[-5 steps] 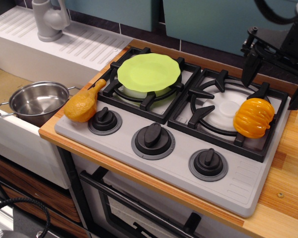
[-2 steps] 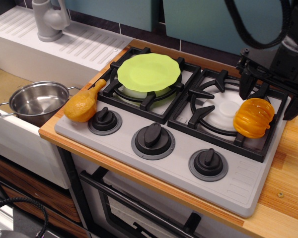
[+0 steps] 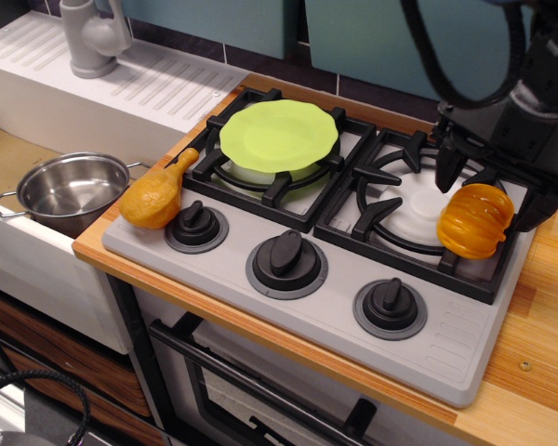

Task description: Put pumpkin on plate and chickenwing in pot or pan in sink

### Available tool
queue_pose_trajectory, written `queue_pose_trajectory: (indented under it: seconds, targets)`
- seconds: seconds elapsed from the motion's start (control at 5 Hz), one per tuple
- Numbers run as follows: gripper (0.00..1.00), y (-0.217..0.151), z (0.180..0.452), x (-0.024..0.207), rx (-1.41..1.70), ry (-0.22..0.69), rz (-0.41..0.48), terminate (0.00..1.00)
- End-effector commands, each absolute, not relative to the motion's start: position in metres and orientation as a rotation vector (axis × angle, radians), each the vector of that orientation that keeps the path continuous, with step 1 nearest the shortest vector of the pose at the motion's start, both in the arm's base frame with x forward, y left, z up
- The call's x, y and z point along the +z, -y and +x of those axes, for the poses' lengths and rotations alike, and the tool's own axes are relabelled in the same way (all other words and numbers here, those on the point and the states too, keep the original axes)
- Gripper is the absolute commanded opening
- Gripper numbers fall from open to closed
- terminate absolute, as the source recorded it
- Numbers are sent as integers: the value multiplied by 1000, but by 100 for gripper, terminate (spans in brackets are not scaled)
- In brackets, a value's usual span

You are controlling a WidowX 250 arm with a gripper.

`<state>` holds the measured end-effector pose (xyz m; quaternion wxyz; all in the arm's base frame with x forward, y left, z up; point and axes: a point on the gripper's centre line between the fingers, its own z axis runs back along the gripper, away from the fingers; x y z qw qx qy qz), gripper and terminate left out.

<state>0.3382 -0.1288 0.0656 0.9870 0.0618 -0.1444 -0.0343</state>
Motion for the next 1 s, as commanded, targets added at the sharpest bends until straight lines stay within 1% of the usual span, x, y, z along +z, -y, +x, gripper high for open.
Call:
queue_pose_trajectory:
  seconds: [0.0,0.4,0.6,0.8]
  targets:
    - [100,132,343,62,-63,344,97,0]
    - [100,135,344,55,-54,338,69,0]
    - [0,138,343,56,-44,317,63,0]
    - [0,139,342,64,-36,292,56,0]
